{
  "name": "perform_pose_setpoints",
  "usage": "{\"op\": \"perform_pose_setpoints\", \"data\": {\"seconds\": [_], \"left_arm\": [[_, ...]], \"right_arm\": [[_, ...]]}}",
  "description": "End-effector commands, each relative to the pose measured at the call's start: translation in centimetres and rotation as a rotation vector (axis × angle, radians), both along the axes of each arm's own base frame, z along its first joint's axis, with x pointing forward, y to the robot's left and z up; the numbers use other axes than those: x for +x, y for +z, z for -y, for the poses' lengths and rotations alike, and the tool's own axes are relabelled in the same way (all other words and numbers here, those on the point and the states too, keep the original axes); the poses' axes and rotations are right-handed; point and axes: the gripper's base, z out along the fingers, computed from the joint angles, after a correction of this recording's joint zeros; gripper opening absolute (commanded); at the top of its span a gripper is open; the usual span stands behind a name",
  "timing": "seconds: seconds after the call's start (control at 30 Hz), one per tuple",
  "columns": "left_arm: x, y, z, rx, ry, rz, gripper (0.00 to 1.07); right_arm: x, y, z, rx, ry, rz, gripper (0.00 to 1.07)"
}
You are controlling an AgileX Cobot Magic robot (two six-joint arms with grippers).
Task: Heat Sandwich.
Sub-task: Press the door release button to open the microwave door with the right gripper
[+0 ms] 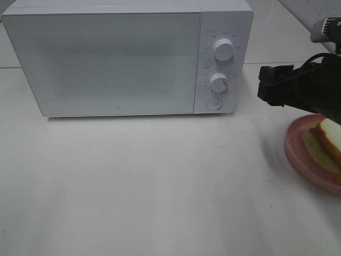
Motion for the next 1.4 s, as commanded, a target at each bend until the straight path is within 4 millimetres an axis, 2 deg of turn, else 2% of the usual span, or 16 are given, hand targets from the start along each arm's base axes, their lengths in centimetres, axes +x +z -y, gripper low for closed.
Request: {"op": "perform_pose_setpoints", "data": {"seconds": [0.03,0.2,0.27,0.37,0.63,0.87,1.07,1.13,1.17,1.2,1.3,1.33,1.4], "left_arm": [[-0.2,0.0,0.1,-0.008,-0.003,0.017,0.97],[-0.2,0.0,0.1,-0.008,-0.003,0.017,0.97],[-0.2,0.0,0.1,-0.008,-0.003,0.017,0.97],[-0.2,0.0,0.1,-0.008,-0.003,0.017,0.97],[-0.2,0.0,0.1,-0.008,-0.003,0.017,0.97],[-0.2,0.0,0.1,-0.008,-0.003,0.017,0.97],[-0.2,0.0,0.1,-0.008,-0.003,0.017,0.97],[-0.2,0.0,0.1,-0.008,-0.003,0.017,0.97],[-0.2,0.0,0.1,-0.008,-0.003,0.017,0.97],[-0.2,0.0,0.1,-0.008,-0.003,0.017,0.97],[-0.2,0.0,0.1,-0.008,-0.003,0.017,0.97],[-0.2,0.0,0.1,-0.008,-0.003,0.017,0.97],[-0.2,0.0,0.1,-0.008,-0.003,0.017,0.97]], "right_arm": [[-0.1,-0.6,-1.2,-0.042,-0.019,0.036,0.76],[-0.5,-2.0,-3.2,-0.08,-0.039,0.059,0.76],[-0.6,-2.3,-3.4,-0.082,-0.048,0.06,0.76],[-0.8,-3.6,-4.4,-0.113,-0.066,0.054,0.76],[-1.4,-5.3,-5.7,-0.146,-0.058,0.062,0.76],[-1.4,-5.9,-5.9,-0.126,-0.063,0.047,0.76],[-1.4,-6.0,-5.9,0.023,-0.107,0.03,0.76],[-1.4,-6.0,-5.9,0.104,-0.131,0.02,0.76],[-1.5,-6.1,-5.9,0.202,-0.159,0.006,0.76],[-1.5,-6.1,-5.9,0.202,-0.159,0.006,0.76],[-1.5,-6.1,-5.9,0.35,-0.202,-0.011,0.76],[-1.5,-6.1,-5.9,0.461,-0.234,-0.022,0.76],[-1.5,-6.1,-5.9,0.508,-0.248,-0.027,0.76]]}}
